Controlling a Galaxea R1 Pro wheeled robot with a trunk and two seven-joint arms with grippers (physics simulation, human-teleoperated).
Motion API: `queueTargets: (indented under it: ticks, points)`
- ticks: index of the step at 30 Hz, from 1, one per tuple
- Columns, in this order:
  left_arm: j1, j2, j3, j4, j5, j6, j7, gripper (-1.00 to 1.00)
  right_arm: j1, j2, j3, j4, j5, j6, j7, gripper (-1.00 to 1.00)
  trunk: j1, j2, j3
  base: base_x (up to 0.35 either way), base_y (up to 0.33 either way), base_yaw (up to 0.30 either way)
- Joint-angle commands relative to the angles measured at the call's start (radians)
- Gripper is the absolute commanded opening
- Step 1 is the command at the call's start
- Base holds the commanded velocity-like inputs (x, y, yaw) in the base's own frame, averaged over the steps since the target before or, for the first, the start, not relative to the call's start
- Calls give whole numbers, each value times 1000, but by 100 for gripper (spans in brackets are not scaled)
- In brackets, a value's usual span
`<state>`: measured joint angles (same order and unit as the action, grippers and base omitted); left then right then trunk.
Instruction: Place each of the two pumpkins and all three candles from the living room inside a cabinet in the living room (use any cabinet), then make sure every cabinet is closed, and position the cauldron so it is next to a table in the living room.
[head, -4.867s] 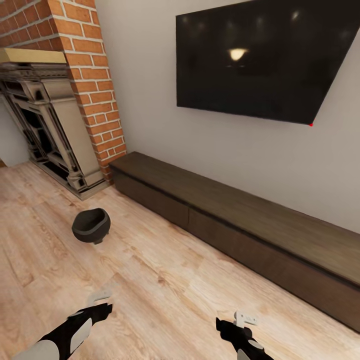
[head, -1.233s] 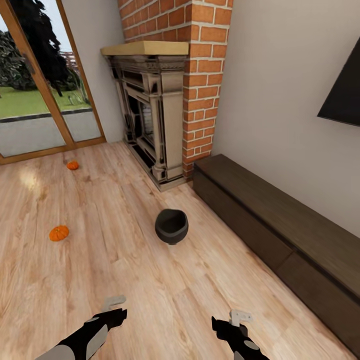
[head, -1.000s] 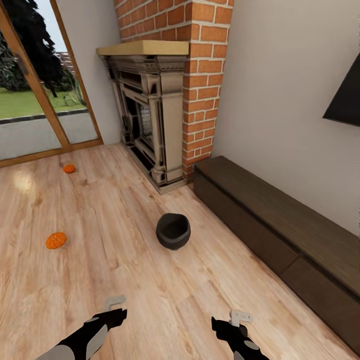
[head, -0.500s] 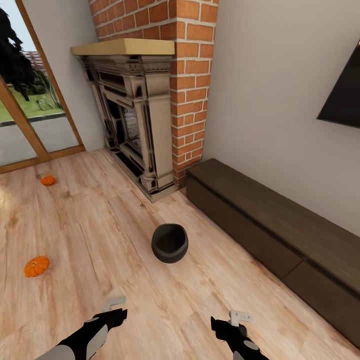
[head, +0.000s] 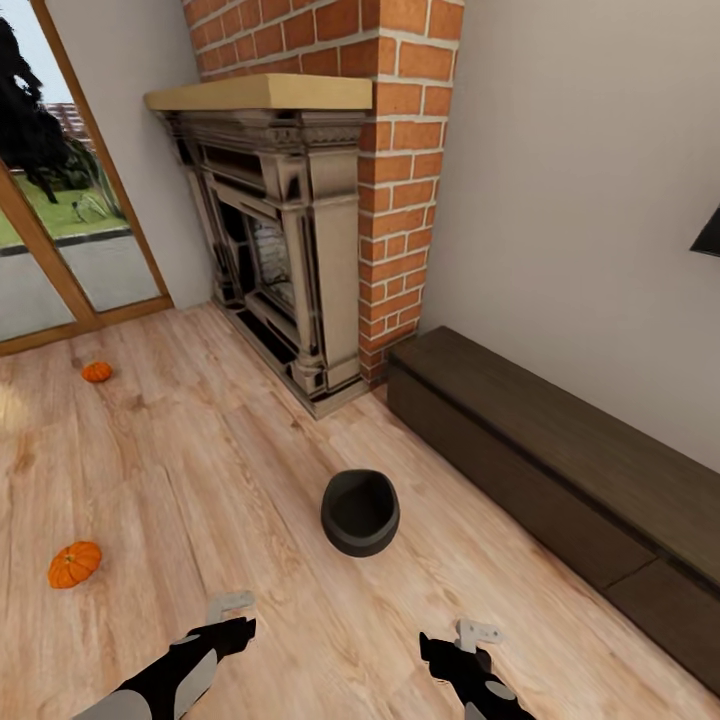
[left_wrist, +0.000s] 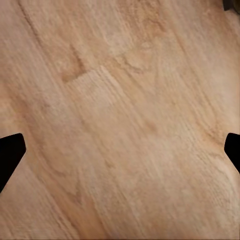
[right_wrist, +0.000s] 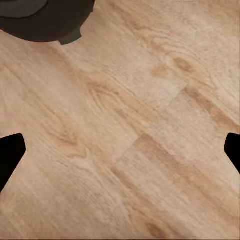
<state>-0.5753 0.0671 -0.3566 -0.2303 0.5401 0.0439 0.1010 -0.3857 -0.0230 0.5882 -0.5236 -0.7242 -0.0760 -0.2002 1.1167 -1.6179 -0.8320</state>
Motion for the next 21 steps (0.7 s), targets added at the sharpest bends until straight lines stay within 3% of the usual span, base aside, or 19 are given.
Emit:
queueTargets:
  ticks: [1,21]
  points:
    - [0,1,-8,-3,8,4,6,100,-1,-1,8,-1,-11,-5,-7,100,0,0,-1,288,160,0]
    - [0,0,-8,-3,8,2,6,100,-1,-1,8,-1,-11,-6,-8,100,0,0,1,316,26,-1]
